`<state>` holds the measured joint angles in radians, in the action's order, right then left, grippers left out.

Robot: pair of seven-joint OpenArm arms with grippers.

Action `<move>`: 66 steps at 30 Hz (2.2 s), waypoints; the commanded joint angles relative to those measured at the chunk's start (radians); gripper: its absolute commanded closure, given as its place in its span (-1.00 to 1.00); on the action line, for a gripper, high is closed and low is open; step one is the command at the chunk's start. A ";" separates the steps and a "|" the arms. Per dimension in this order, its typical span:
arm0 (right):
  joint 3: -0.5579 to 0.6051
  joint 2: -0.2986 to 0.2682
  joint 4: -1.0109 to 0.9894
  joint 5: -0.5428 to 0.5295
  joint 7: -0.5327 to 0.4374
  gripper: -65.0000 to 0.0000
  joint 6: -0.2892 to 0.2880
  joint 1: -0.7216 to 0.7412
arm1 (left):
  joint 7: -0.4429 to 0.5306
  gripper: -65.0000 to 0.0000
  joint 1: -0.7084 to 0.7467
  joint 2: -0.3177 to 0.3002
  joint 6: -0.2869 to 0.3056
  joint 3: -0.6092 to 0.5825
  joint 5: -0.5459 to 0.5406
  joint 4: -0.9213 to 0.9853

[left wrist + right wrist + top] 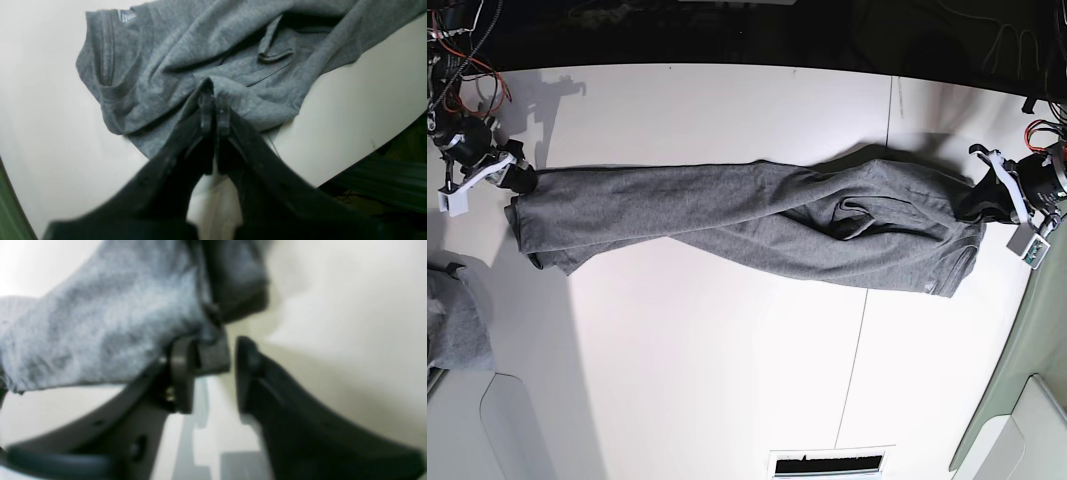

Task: Layout the t-shirt on the table in an organized manner, then fold the t-shirt properly
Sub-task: 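Lift the shirt with both grippers and lay it down stretched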

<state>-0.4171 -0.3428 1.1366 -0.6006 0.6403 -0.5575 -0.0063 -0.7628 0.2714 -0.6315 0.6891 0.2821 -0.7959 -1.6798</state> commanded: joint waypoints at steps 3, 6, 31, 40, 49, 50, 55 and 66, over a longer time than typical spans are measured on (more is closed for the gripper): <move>0.000 -0.003 0.009 0.012 0.025 1.00 -0.004 0.034 | 0.017 1.00 -0.008 -0.019 0.009 0.012 -0.014 -0.012; -0.006 -0.006 0.056 -0.023 0.132 1.00 -0.015 0.030 | 0.006 1.00 -0.008 -0.028 0.009 0.012 -0.014 -0.013; -0.431 -0.120 0.627 -0.332 0.330 1.00 -0.035 -0.393 | -0.105 1.00 0.222 -0.130 0.009 0.193 -0.280 -0.364; -0.293 -0.119 0.554 -0.204 0.328 1.00 -0.032 -0.335 | 0.037 1.00 0.194 -0.113 0.009 -0.035 -0.069 -0.171; -0.291 -0.103 0.517 -0.185 0.225 0.44 -0.022 -0.339 | -0.059 0.76 0.197 -0.066 0.009 -0.080 -0.136 -0.159; -0.291 -0.103 0.517 -0.185 0.215 0.44 -0.022 -0.323 | -0.073 0.66 0.198 -0.064 0.009 -0.080 -0.154 -0.159; -0.291 -0.103 0.515 -0.184 0.193 0.44 -0.022 -0.212 | -0.091 0.43 0.216 -0.064 0.009 -0.079 -0.218 -0.161; -0.026 -0.097 0.409 -0.161 0.169 0.44 -0.022 0.056 | -0.049 0.38 0.217 -0.064 0.009 -0.014 -0.218 -0.222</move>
<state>-0.4324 -0.4229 1.5311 -0.7441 0.8337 -0.5762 0.0372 -0.8299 0.4900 -0.6788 0.6930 0.2565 -0.9966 -1.8885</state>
